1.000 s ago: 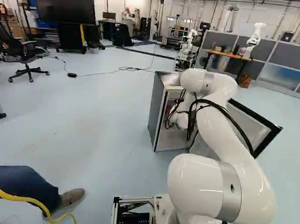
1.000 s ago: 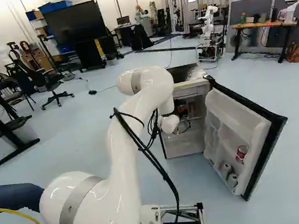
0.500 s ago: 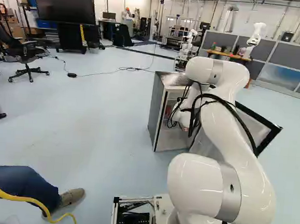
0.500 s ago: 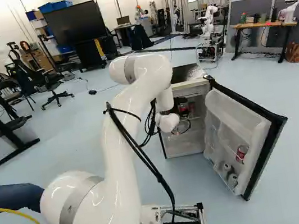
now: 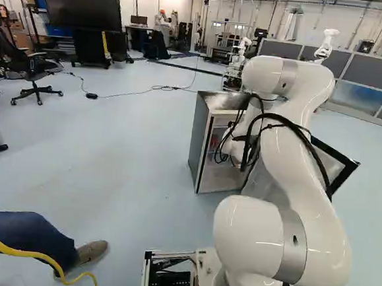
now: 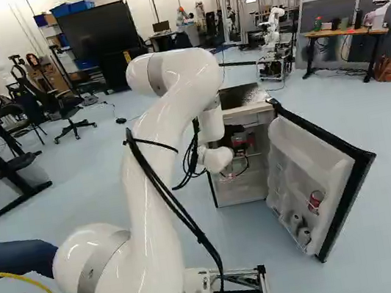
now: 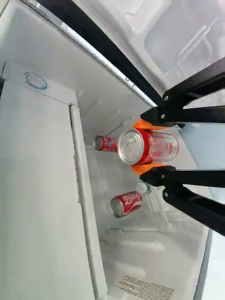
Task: Grab a drink from the fridge
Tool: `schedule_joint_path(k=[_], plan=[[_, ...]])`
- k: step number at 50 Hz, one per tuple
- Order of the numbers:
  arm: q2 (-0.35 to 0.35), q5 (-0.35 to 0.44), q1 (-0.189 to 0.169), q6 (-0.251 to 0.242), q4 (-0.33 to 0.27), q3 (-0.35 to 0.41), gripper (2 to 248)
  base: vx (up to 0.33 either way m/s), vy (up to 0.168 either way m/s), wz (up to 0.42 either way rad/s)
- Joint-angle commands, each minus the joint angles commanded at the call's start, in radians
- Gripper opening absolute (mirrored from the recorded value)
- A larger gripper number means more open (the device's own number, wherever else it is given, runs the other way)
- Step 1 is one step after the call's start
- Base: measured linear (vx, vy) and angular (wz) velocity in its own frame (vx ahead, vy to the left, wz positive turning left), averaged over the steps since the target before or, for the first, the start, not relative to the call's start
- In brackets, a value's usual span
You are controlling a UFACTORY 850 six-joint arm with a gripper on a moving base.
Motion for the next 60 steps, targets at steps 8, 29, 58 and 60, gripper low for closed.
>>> schedule_joint_path(k=[8, 29, 58, 60], plan=[[0.054, 0.004, 0.003, 0.000, 0.000, 0.064, 92, 0.000, 0.000, 0.000], [0.198, 0.055, 0.013, 0.000, 0.000, 0.224, 92, 0.000, 0.000, 0.000], [0.402, 0.109, 0.031, 0.000, 0.000, 0.432, 92, 0.000, 0.000, 0.000], [0.416, 0.109, 0.033, 0.000, 0.000, 0.445, 92, 0.000, 0.000, 0.000]])
